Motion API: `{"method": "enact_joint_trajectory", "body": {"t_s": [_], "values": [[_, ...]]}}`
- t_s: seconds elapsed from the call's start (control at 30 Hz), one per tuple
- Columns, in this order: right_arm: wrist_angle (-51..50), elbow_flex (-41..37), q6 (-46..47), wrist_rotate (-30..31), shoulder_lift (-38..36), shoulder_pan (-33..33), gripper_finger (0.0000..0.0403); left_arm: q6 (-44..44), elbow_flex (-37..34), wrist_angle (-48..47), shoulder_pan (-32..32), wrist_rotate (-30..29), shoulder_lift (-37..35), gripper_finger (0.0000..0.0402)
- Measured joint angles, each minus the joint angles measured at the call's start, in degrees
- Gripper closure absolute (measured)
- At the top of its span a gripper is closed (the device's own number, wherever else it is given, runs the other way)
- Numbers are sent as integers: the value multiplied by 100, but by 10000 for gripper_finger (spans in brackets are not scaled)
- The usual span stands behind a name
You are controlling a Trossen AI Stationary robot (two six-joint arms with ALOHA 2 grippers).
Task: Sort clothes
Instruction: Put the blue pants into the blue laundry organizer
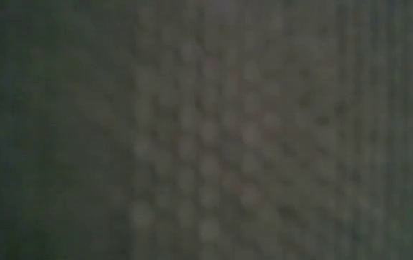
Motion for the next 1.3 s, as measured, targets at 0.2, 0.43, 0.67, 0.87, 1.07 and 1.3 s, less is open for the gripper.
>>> {"method": "enact_joint_trajectory", "body": {"t_s": [0.2, 0.43, 0.67, 0.87, 1.07, 1.3], "values": [[-2, 390, -404, 17, 413, 199, 85, -20, 0, -44, 0, -29, 21, 402], [-125, 417, -565, 246, 523, 199, 291, -22, 0, -92, 0, -71, 28, 393], [-379, 406, -756, 481, 418, 197, 379, -127, 0, -280, 10, -905, -24, 340], [-693, 482, -871, 1183, 273, 203, 382, -125, 22, -518, 22, -980, -220, 256], [-660, 487, -1000, 1878, 78, 199, 383, 45, 24, -1330, 21, -978, -366, 186], [-518, 778, -1181, 2171, -131, 199, 384, 251, 20, -2470, 42, -970, -510, 149]]}}
